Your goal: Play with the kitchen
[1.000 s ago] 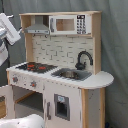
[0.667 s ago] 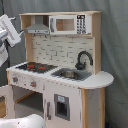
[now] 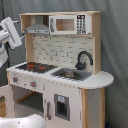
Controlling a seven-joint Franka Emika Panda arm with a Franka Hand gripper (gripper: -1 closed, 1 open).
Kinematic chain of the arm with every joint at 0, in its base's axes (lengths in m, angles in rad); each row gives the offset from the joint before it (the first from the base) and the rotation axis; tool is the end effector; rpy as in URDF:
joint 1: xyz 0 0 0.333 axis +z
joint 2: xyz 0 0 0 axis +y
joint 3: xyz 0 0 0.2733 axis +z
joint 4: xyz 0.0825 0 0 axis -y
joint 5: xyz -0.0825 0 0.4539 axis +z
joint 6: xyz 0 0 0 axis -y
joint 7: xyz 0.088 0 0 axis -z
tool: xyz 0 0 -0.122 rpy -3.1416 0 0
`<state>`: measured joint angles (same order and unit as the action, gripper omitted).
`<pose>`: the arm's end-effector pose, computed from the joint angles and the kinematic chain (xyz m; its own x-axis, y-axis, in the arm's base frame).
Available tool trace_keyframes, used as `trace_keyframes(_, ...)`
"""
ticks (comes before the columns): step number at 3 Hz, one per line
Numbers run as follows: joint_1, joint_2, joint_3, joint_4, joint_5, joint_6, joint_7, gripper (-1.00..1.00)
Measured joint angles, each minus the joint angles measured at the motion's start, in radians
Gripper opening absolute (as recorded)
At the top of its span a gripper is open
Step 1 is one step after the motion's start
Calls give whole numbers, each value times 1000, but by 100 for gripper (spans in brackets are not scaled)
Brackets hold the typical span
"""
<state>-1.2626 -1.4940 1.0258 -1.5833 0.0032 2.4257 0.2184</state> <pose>0.4669 0.4701 0.7137 0.2134 0.7873 0.5785 -0.5320 -0.4030 0.7447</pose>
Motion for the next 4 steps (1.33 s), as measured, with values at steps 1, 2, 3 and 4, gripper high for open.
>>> trace_keyframes(1,-33,14,6,52,1,-62,56,100)
trace_keyframes(2,-77,33,7,113,2,-121,116,100)
trace_keyframes(3,-119,45,7,167,3,-169,177,100)
trace_keyframes(4,-165,57,-5,225,3,-220,240,100)
